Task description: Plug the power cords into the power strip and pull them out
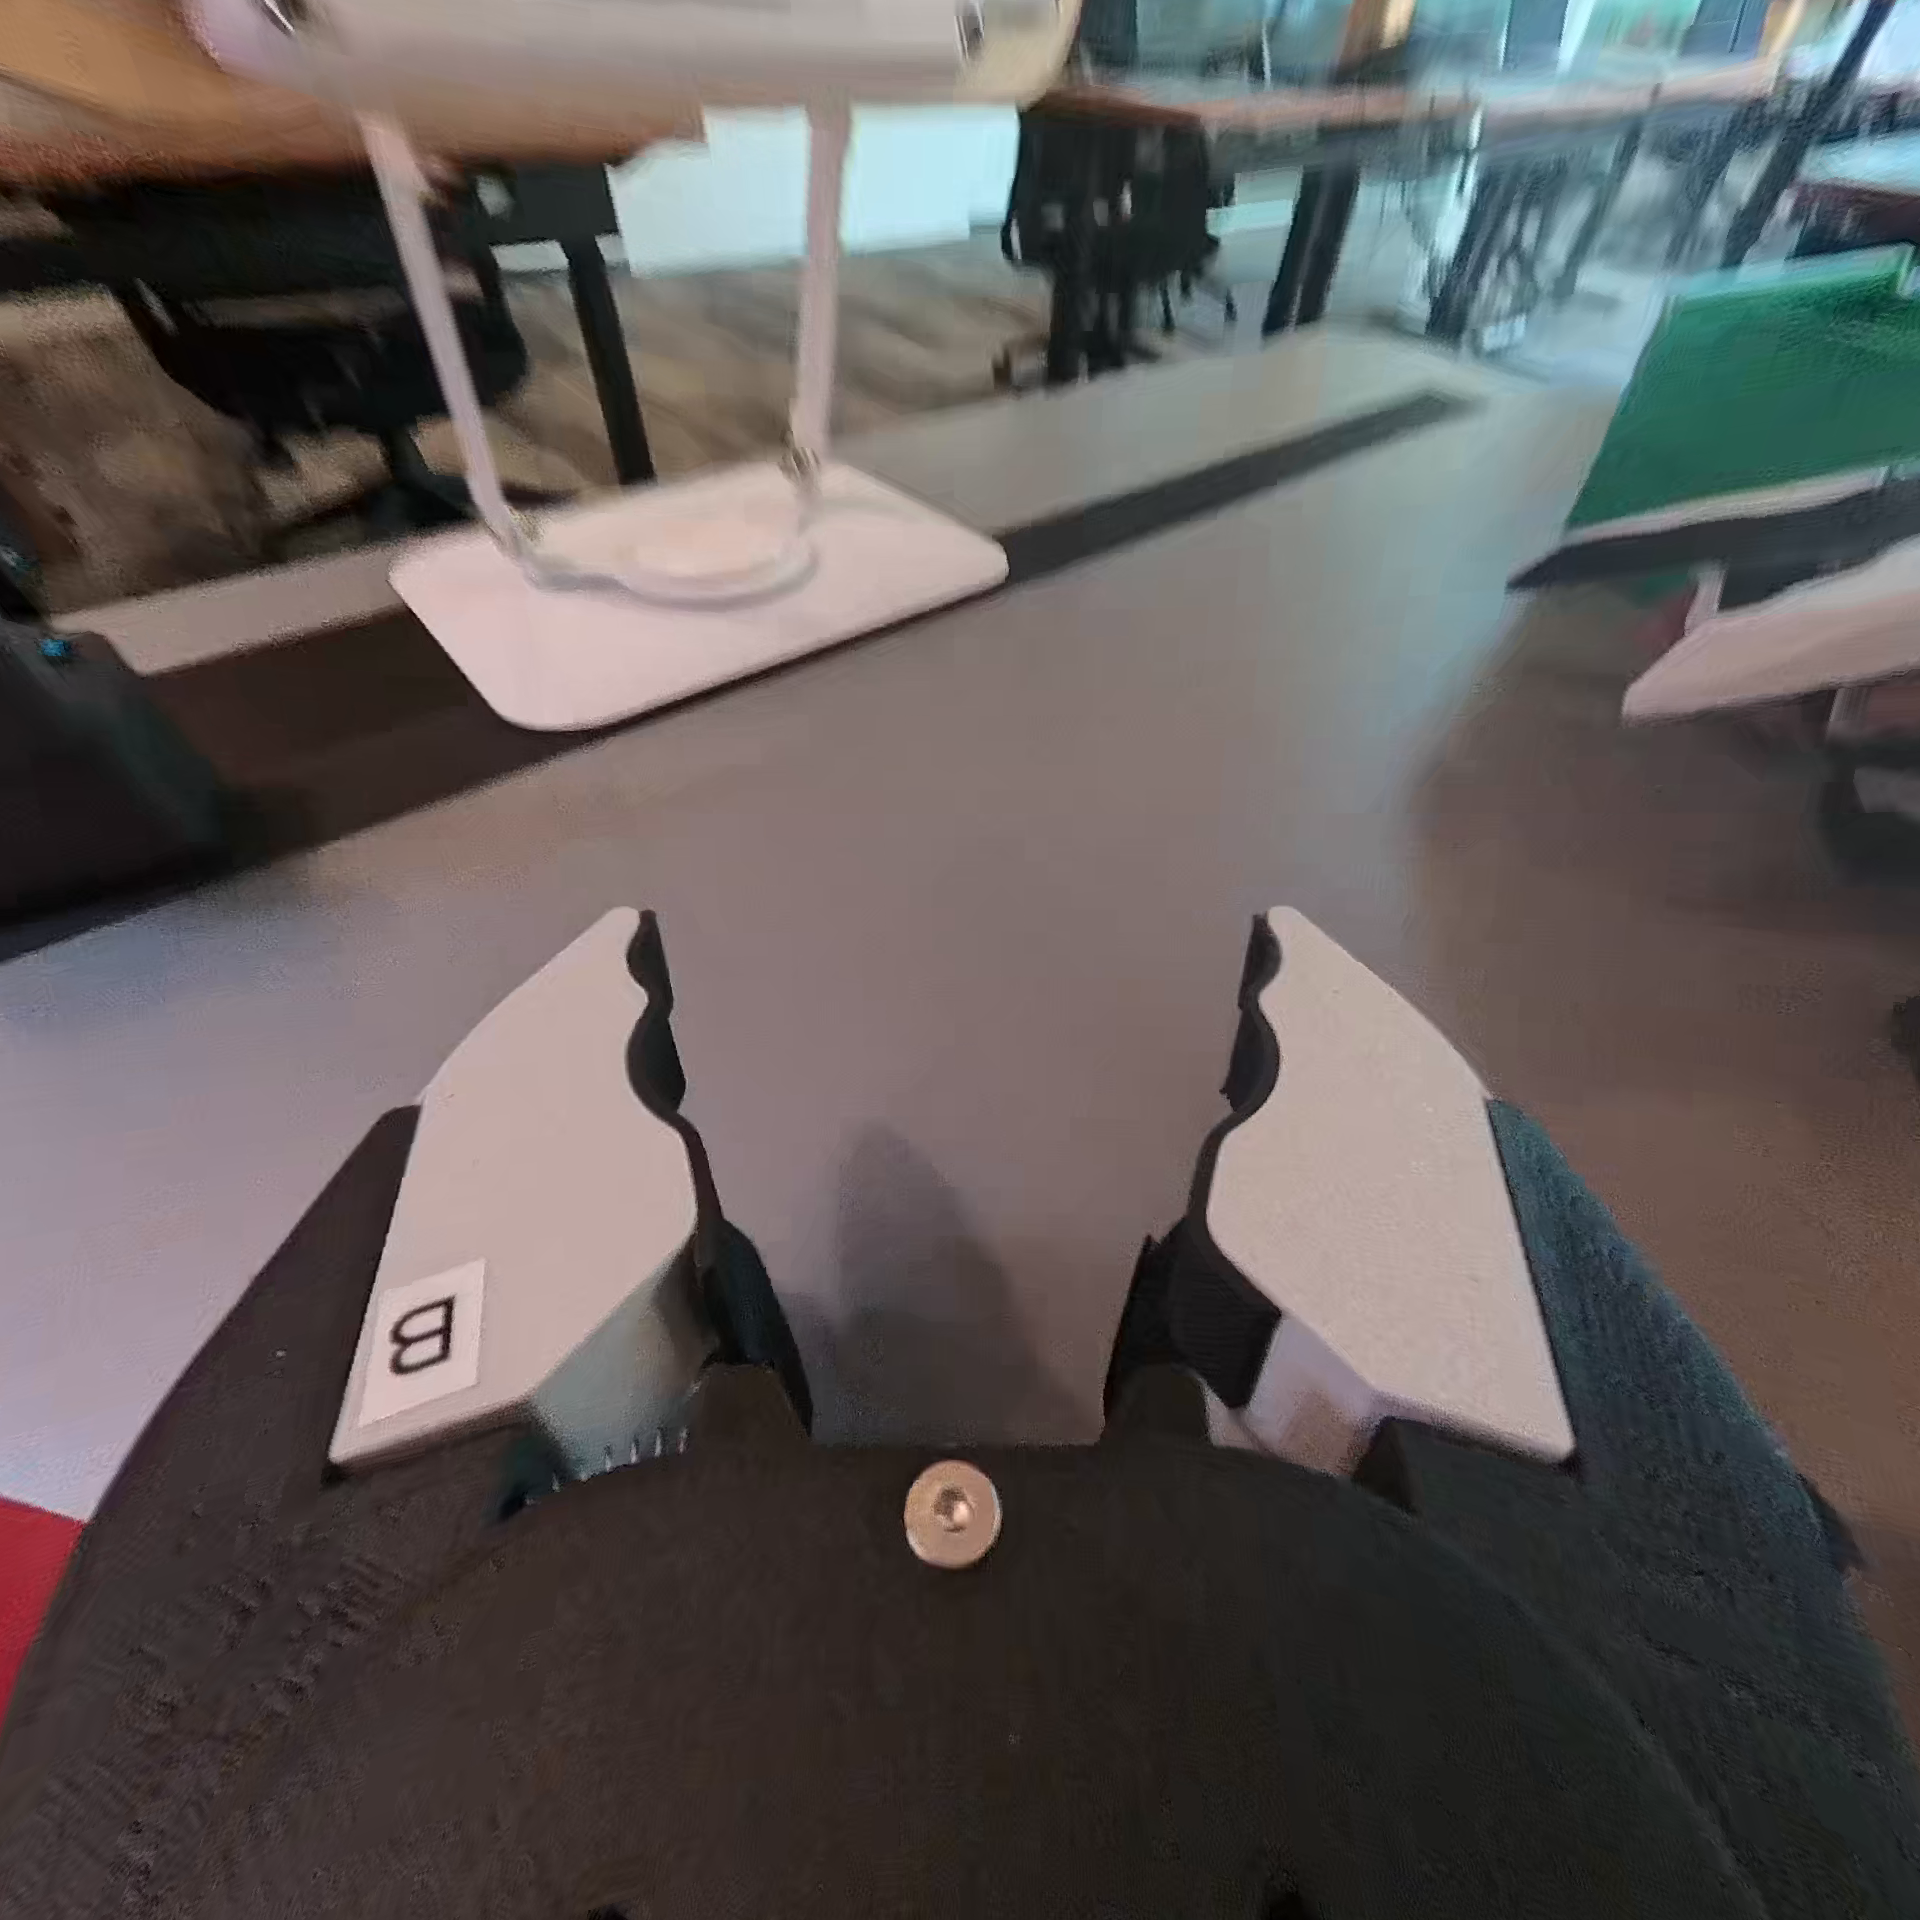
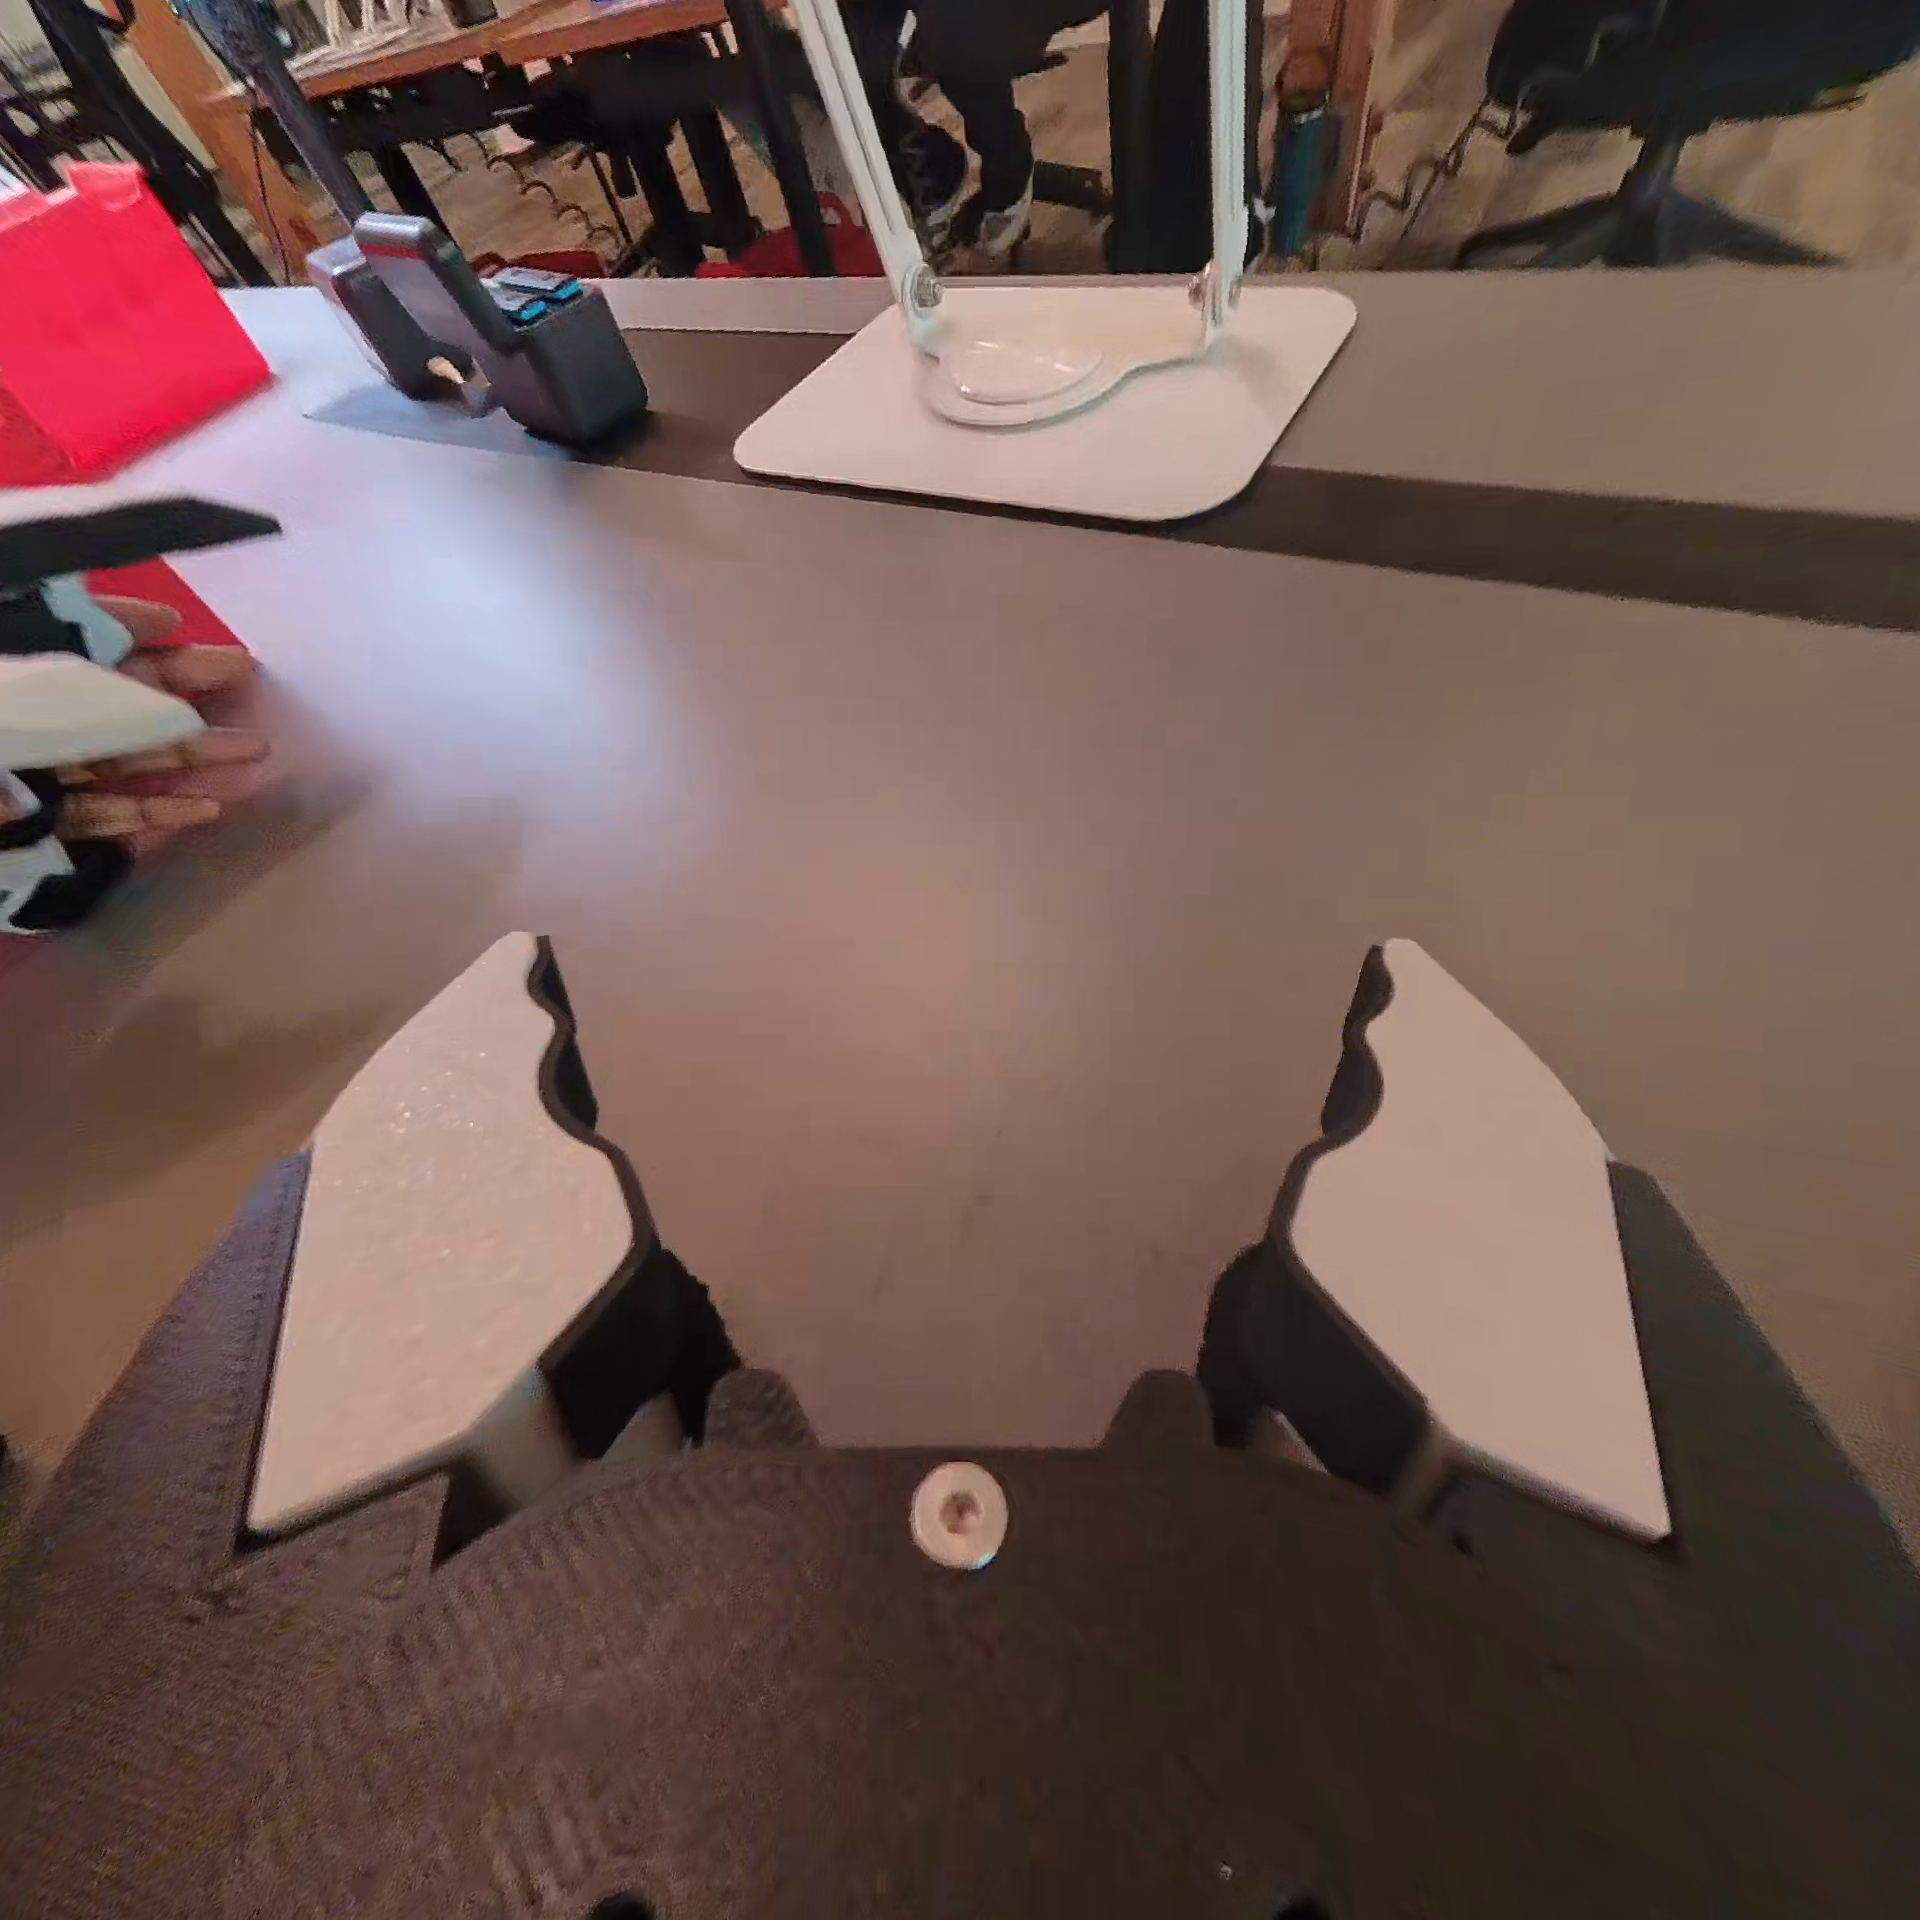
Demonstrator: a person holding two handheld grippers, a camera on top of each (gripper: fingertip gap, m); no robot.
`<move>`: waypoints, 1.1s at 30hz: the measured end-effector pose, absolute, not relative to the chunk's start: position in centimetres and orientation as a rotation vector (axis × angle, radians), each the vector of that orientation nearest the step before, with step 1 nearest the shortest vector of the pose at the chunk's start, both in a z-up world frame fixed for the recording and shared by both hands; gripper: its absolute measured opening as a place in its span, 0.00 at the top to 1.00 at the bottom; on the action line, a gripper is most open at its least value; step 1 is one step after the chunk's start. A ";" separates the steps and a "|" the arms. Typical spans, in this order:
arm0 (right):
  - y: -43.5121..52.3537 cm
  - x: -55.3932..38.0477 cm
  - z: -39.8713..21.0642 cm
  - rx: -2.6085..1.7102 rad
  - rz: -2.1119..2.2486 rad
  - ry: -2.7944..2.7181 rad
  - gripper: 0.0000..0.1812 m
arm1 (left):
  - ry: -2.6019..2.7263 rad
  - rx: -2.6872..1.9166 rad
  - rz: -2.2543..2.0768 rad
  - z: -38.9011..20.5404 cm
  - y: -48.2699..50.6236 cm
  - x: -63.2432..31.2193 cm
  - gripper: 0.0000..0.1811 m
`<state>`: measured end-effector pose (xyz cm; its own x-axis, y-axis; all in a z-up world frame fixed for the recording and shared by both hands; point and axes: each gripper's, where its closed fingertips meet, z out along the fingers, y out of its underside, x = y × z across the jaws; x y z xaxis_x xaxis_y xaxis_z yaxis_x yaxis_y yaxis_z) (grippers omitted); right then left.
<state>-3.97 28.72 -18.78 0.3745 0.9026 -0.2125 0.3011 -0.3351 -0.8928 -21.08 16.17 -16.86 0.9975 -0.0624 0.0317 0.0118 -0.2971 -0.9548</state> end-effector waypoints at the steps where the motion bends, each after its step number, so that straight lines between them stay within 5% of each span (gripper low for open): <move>1: 28.8 -3.9 -19.0 -1.859 0.954 -1.040 0.23 | 0.053 -1.919 -0.061 -17.5 16.2 -20.9 0.43; 9: 28.2 -4.3 -21.1 -1.911 0.728 -1.210 0.20 | 0.317 -2.193 0.065 -21.7 15.8 -18.7 0.38; 12: 27.4 -3.9 -23.4 -1.981 0.573 -1.363 0.20 | 0.400 -2.268 -0.071 -22.9 15.3 -16.7 0.48; 33: 26.3 -4.1 -23.9 -1.983 0.584 -1.447 0.22 | 0.457 -2.259 -0.103 -22.8 14.8 -15.9 0.50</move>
